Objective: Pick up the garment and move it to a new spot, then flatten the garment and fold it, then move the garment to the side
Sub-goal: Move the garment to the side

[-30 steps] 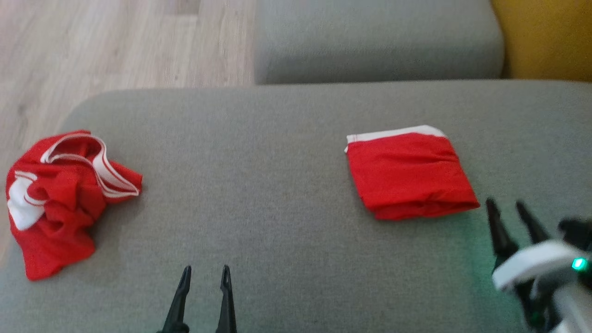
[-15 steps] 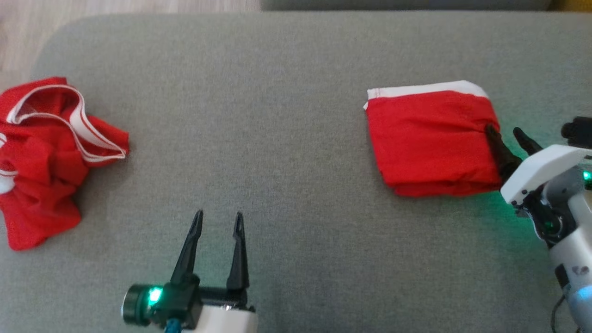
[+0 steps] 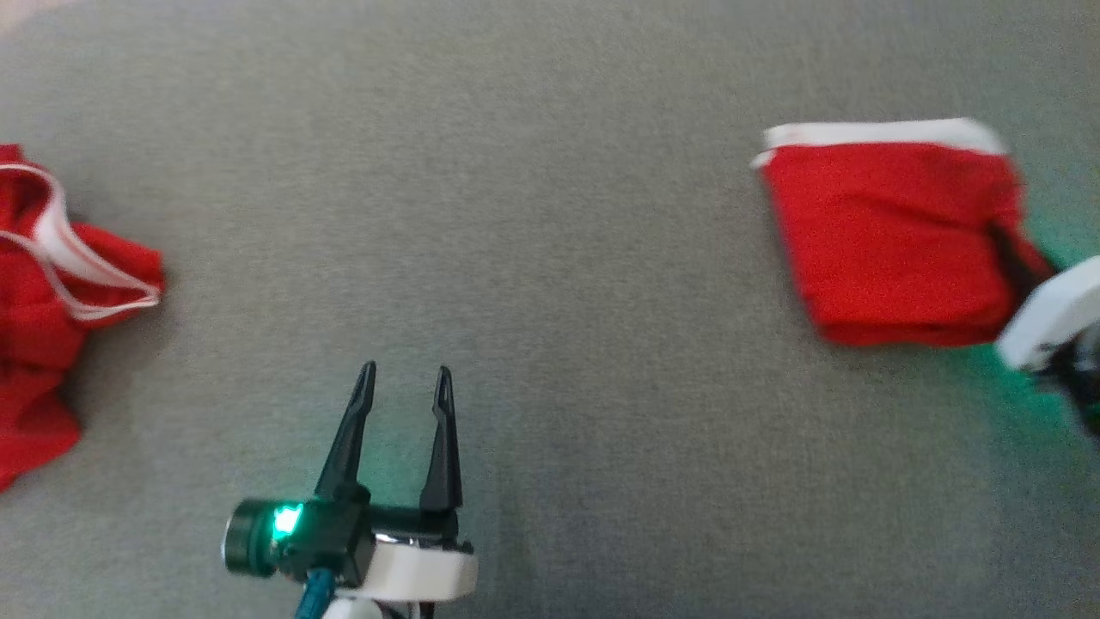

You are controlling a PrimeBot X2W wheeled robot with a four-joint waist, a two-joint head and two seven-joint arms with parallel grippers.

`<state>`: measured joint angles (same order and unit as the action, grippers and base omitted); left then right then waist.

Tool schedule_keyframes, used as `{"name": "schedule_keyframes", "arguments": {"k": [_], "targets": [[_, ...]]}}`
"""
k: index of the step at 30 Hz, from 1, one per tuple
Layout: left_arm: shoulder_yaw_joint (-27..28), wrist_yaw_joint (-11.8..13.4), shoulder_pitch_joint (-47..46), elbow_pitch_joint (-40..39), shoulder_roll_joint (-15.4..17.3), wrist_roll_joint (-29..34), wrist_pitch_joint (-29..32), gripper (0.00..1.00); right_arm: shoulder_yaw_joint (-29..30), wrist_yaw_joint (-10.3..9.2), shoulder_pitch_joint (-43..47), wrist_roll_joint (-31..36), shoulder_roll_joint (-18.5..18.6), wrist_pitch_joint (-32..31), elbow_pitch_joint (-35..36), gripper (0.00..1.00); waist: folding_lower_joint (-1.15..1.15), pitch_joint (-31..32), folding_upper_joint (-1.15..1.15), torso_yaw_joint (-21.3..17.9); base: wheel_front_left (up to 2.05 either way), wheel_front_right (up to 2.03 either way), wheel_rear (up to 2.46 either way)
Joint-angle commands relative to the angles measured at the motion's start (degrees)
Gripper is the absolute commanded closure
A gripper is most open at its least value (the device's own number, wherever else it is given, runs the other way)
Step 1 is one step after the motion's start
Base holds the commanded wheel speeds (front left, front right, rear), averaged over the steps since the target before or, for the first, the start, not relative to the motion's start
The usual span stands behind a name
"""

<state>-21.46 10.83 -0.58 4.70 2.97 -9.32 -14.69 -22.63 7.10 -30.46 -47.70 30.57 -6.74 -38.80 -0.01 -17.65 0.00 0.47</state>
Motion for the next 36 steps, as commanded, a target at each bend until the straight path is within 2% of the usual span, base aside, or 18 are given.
{"name": "schedule_keyframes", "arguments": {"k": [1,5,12,14,17,18,22,24,26,27,28,29,33,36], "targets": [[2.13,-0.23,-2.57,-2.11,-0.09,0.86,-0.30,0.00,-0.20,0.39,-2.16,1.38,3.77,0.99,0.68,1.00,0.01,-3.06,0.00,-2.64,0.00,0.00,0.00],[2.38,-1.44,-5.85,-2.57,-0.09,2.42,-0.30,0.00,1.19,0.39,-4.76,4.00,10.16,1.75,-1.03,1.00,0.01,-8.21,0.00,-4.85,0.00,0.00,0.00],[3.20,-3.27,-11.74,-3.33,-0.09,4.72,-0.30,0.00,6.16,0.39,-8.89,10.15,19.24,4.72,-4.78,1.00,0.01,-15.22,0.00,-5.31,0.00,0.00,0.00],[3.95,-3.49,-12.63,-3.69,-0.08,5.00,-0.30,0.00,7.49,0.39,-9.91,11.25,19.81,5.01,-4.99,1.00,0.01,-16.25,0.00,-5.41,0.00,0.00,0.00],[4.70,-3.85,-13.13,-4.00,-0.06,5.38,-0.30,0.00,7.69,0.39,-11.27,16.70,21.37,5.85,-3.99,0.89,0.01,-16.97,0.00,-5.53,0.00,0.00,0.00],[4.81,-3.93,-13.20,-4.00,-0.06,5.51,-0.30,0.00,8.03,0.39,-11.83,18.85,21.63,6.27,-3.80,0.88,0.01,-17.06,0.00,-5.55,0.00,0.00,0.00],[4.63,-4.28,-13.58,-3.67,-0.07,5.56,-0.30,0.00,10.02,0.39,-12.96,25.16,20.96,5.06,-4.09,0.83,0.01,-16.99,0.00,-5.24,0.00,0.00,0.00],[4.50,-4.31,-13.67,-3.59,-0.07,5.44,-0.30,0.00,10.58,0.39,-12.91,26.11,20.61,4.63,-4.05,0.83,0.01,-16.88,0.00,-5.09,0.00,0.00,0.00],[4.11,-4.22,-13.76,-3.56,-0.08,5.03,-0.30,0.00,11.47,0.39,-12.76,28.59,20.43,4.00,-3.69,0.69,0.01,-16.62,0.00,-4.71,0.00,0.00,0.00],[3.94,-4.12,-13.73,-3.60,-0.08,4.87,-0.30,0.00,12.16,0.39,-12.73,29.52,20.18,3.73,-3.57,0.54,0.01,-16.48,0.00,-4.55,0.00,0.00,0.00],[3.80,-4.04,-13.69,-3.59,-0.08,4.69,-0.30,0.00,13.00,0.39,-12.70,30.48,19.90,3.46,-3.61,0.11,0.01,-16.21,0.00,-4.36,0.00,0.00,0.00],[3.71,-3.93,-13.60,-3.54,-0.08,4.53,-0.30,0.00,13.93,0.39,-12.64,31.52,19.63,3.29,-3.71,0.00,0.01,-15.94,0.00,-4.22,0.00,0.00,0.00],[3.62,-3.50,-13.06,-3.12,-0.09,3.99,-0.30,0.00,17.81,0.39,-11.81,37.60,17.52,4.54,-3.52,0.00,0.01,-13.64,0.00,-3.61,0.00,0.00,0.00],[3.81,-3.13,-12.02,-2.71,-0.09,3.48,-0.30,0.00,20.35,0.39,-10.50,40.90,13.43,6.37,-2.31,0.00,0.01,-10.16,0.00,-3.27,0.00,0.00,0.00]]}}
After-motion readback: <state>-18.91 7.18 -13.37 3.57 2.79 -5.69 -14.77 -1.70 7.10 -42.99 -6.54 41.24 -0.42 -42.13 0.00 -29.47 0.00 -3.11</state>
